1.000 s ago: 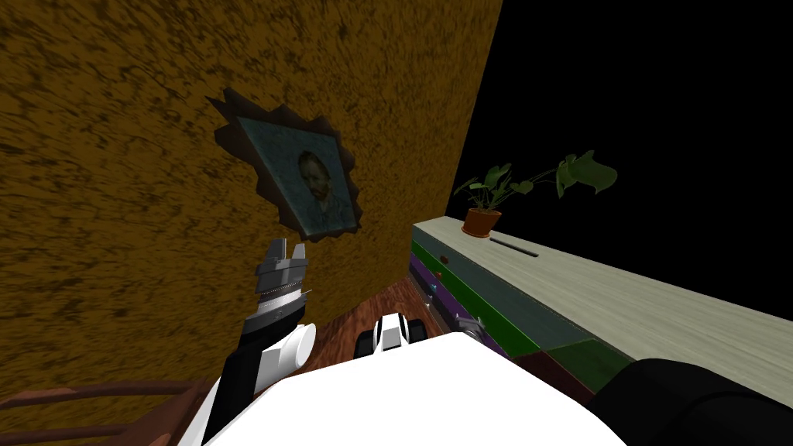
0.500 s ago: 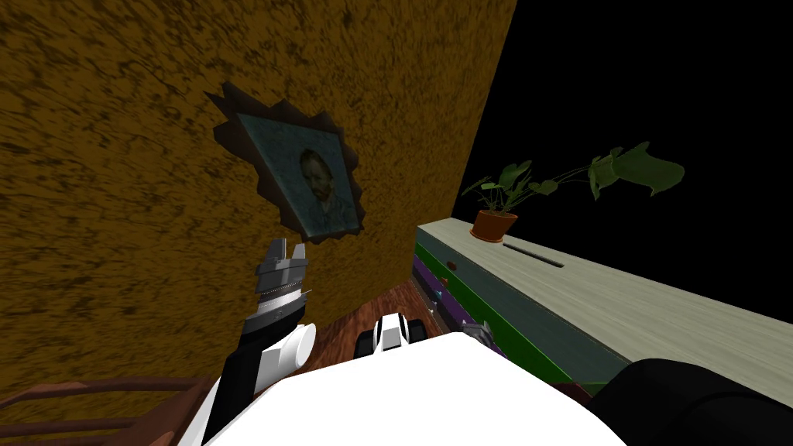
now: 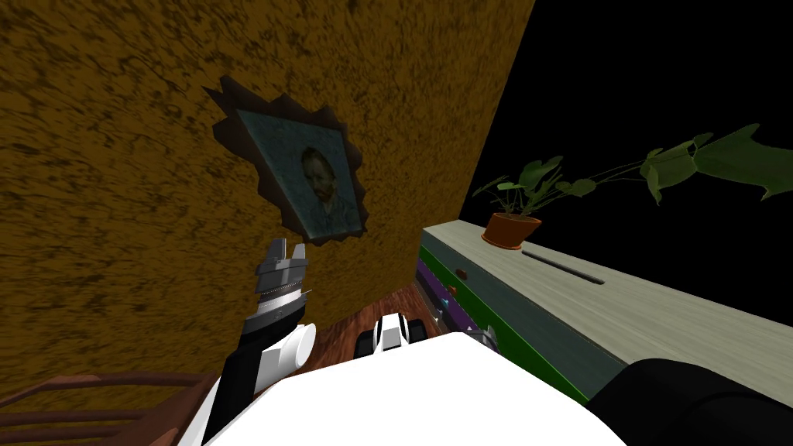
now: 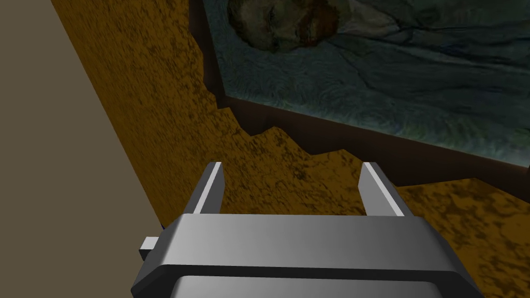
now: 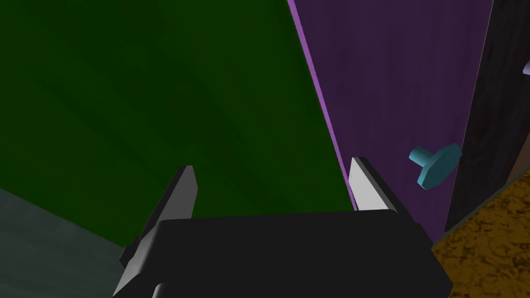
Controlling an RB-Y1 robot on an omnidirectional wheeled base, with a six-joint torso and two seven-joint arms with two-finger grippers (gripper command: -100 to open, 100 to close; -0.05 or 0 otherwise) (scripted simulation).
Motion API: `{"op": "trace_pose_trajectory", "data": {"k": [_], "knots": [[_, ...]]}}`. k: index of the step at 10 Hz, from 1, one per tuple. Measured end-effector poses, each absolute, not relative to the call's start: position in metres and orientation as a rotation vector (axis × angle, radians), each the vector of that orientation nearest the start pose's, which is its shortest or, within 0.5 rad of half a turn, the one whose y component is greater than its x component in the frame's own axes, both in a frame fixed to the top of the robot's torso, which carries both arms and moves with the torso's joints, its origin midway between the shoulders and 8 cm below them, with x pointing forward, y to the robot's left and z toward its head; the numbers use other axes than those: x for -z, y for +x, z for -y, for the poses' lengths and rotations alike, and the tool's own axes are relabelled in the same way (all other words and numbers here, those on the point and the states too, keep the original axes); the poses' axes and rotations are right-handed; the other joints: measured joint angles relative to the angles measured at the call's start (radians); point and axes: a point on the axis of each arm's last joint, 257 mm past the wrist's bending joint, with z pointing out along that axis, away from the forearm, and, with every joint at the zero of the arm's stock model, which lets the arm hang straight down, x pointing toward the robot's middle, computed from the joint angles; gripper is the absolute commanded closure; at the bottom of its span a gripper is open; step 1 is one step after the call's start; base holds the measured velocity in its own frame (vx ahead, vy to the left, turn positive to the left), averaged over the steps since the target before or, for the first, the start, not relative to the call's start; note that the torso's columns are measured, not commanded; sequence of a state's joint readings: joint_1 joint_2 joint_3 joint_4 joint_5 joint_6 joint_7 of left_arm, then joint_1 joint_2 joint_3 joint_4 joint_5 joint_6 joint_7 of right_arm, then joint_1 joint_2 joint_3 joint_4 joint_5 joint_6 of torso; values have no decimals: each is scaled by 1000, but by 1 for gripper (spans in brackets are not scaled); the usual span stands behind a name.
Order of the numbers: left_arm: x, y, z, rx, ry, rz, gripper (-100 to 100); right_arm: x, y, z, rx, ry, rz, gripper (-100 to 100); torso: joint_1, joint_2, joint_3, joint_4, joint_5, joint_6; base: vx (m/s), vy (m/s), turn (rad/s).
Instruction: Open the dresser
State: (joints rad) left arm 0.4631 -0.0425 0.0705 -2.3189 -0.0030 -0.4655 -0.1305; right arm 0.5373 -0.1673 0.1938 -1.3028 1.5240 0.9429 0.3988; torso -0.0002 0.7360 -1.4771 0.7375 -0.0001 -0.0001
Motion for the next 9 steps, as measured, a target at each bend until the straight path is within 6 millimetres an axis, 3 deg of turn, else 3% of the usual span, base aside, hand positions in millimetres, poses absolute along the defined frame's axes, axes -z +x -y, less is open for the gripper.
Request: {"op": "trace_pose_trajectory", "data": {"k": [5, 9], "knots": [[-48, 338, -302, 1127, -603, -580, 0, 462, 146, 463, 1521, -170, -2214, -100, 2, 4, 2, 1, 1, 0, 89, -21, 93], [-48, 338, -302, 1127, -603, -580, 0, 456, 139, 440, 1628, -244, -2189, -100, 1, 2, 1, 0, 0, 0, 96, -25, 97]]}}
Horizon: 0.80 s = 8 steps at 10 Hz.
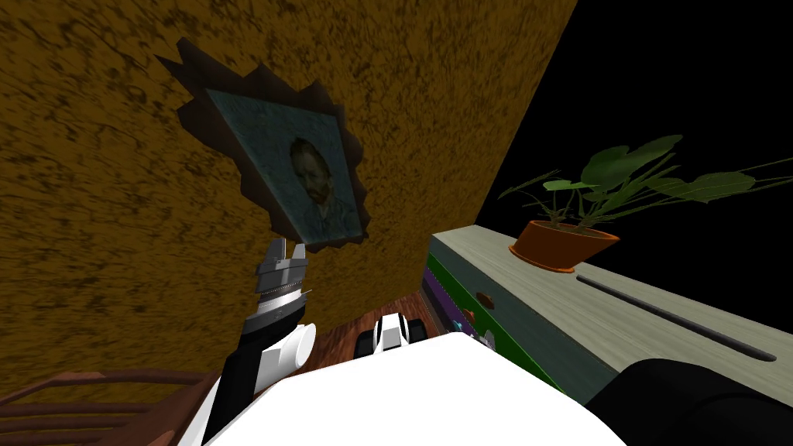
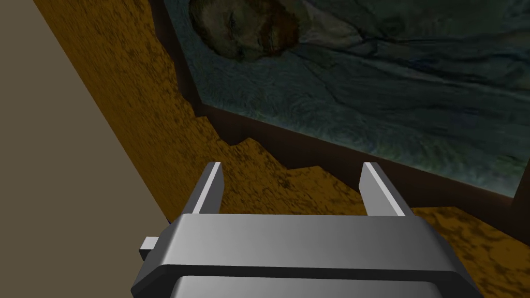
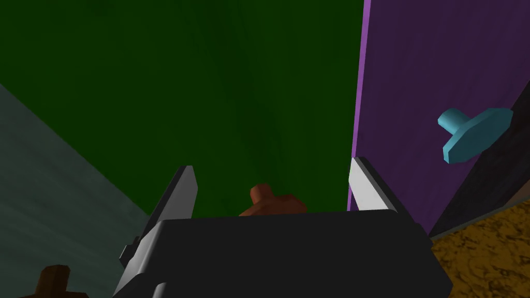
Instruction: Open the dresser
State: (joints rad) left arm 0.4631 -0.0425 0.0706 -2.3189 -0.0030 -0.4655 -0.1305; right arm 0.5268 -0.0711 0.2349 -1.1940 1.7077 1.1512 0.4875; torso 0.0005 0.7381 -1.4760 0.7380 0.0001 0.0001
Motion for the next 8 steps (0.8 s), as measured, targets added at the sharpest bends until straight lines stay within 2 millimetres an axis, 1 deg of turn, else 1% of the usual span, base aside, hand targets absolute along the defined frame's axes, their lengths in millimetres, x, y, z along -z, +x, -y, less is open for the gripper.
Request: {"op": "trace_pose_trajectory", "data": {"k": [1, 2, 3, 4, 5, 6, 8], "knots": [[-48, 338, -302, 1127, -603, -580, 0, 455, 138, 429, 1642, -249, -2191, -100, -1, 0, 0, 0, 0, 0, 79, -26, 65], [-48, 338, -302, 1127, -603, -580, 0, 456, 139, 422, 1651, -254, -2194, -100, -1, 1, 1, 0, 0, 0, 34, -9, 8], [-48, 338, -302, 1127, -603, -580, 0, 456, 139, 422, 1653, -253, -2193, -100, 0, 3, 2, 1, 0, 0, 8, -2, -1], [-48, 338, -302, 1127, -603, -580, 0, 456, 139, 422, 1653, -253, -2193, 100, 0, 3, 2, 1, 0, 0, 0, 0, 0], [-48, 338, -302, 1127, -603, -580, 0, 456, 139, 422, 1653, -253, -2193, 100, 0, 2, 1, 0, 0, 0, -10, 74, -27], [-48, 338, -302, 1127, -603, -580, 0, 451, 139, 421, 1668, -246, -2179, 100, -1, -2, 3, -2, -8, -2, -10, 155, -13], [-48, 338, -302, 1127, -603, -579, 0, 449, 139, 415, 1672, -247, -2177, 100, -8, -5, 2, -3, -11, -2, -48, 185, -7]]}}
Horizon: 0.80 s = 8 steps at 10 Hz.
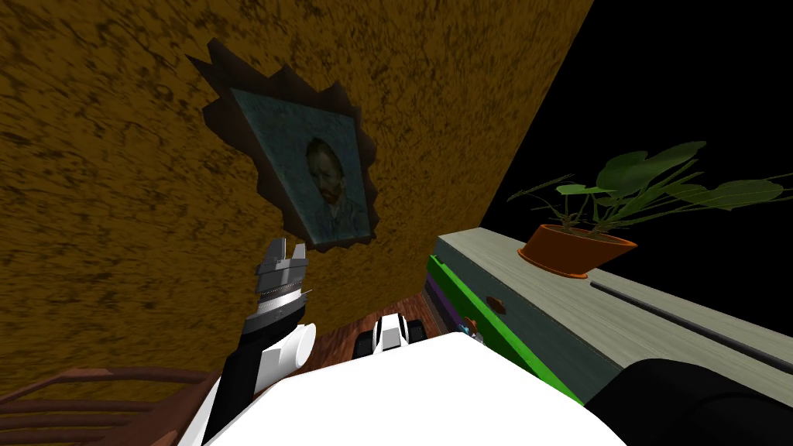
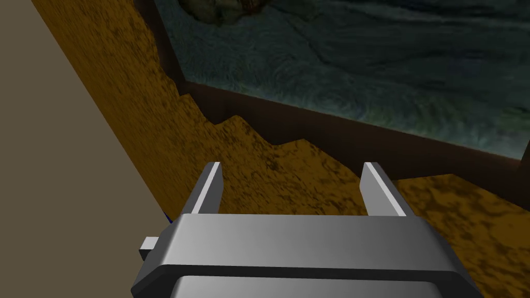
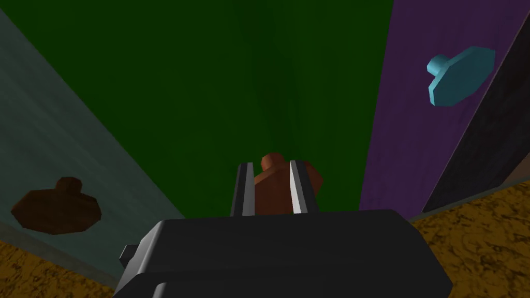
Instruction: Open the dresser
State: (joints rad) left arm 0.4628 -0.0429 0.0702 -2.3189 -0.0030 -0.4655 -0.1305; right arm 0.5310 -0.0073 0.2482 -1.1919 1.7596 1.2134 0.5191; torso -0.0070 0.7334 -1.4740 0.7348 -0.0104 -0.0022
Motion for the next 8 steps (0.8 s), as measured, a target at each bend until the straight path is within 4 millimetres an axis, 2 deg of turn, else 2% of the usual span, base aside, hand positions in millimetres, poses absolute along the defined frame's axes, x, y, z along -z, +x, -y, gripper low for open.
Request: {"op": "trace_pose_trajectory", "data": {"k": [2, 4, 7, 8], "knots": [[-48, 338, -302, 1127, -603, -580, 0, 446, 139, 408, 1672, -246, -2175, 100, -8, -1, -2, 1, 1, 1, -20, 108, -6], [-48, 338, -302, 1127, -603, -580, 0, 444, 138, 407, 1685, -244, -2167, 100, 1, -1, 0, -1, 0, 0, -26, 201, -3], [-48, 338, -302, 1127, -603, -580, 0, 446, 137, 398, 1681, -250, -2177, 100, -9, -1, -2, 1, 2, 0, -26, 160, -7], [-48, 338, -302, 1127, -603, -580, 0, 444, 137, 398, 1686, -248, -2172, 100, -3, 0, -1, 1, 1, 0, -38, 172, -1]]}}
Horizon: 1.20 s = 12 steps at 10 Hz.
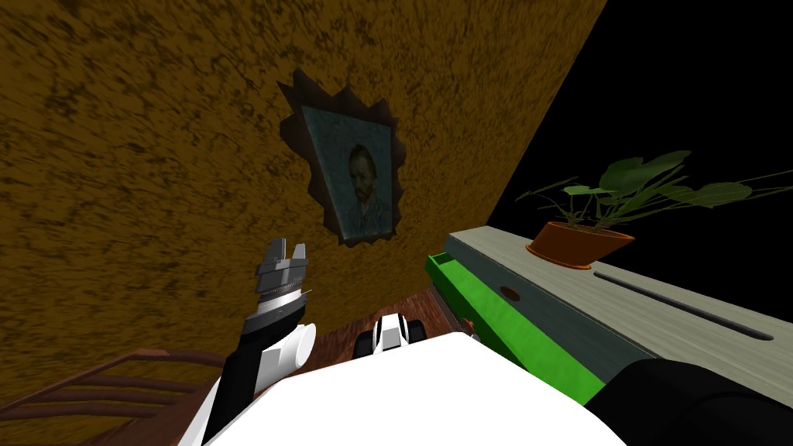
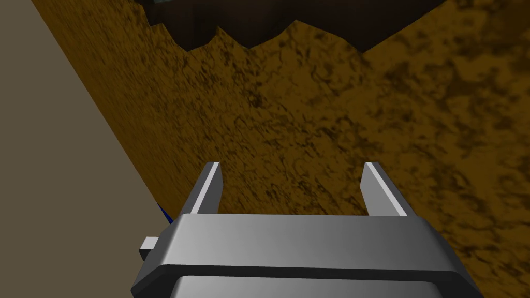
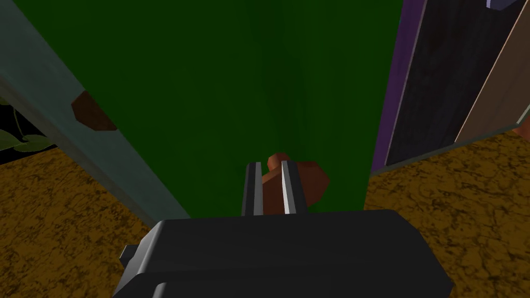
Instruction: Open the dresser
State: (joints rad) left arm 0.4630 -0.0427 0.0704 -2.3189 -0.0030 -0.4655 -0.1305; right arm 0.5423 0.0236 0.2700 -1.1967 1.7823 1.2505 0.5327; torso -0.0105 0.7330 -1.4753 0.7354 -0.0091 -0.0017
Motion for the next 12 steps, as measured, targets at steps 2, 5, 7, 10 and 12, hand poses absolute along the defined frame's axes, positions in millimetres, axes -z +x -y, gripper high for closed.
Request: {"op": "trace_pose_trajectory", "data": {"k": [2, 5, 7, 10, 12], "knots": [[-48, 338, -302, 1127, -603, -580, 0, 444, 137, 394, 1687, -250, -2170, 100, 3, 0, 2, -1, -2, 0, -37, 195, 2], [-48, 338, -302, 1127, -603, -580, 0, 446, 134, 388, 1677, -255, -2179, 100, -5, -1, -1, 0, 0, 0, -17, 139, -9], [-48, 338, -302, 1127, -603, -580, 0, 444, 134, 388, 1685, -254, -2170, -100, 5, 1, 2, -1, -1, 0, -16, 131, -22], [-48, 338, -302, 1127, -603, -580, 0, 435, 134, 381, 1683, -268, -2162, -100, 3, 3, -1, 2, 7, 1, 18, -44, -34], [-48, 338, -302, 1127, -603, -580, 0, 427, 132, 377, 1682, -286, -2157, -100, 11, 5, -1, 3, 9, 2, 14, -39, -35]]}}
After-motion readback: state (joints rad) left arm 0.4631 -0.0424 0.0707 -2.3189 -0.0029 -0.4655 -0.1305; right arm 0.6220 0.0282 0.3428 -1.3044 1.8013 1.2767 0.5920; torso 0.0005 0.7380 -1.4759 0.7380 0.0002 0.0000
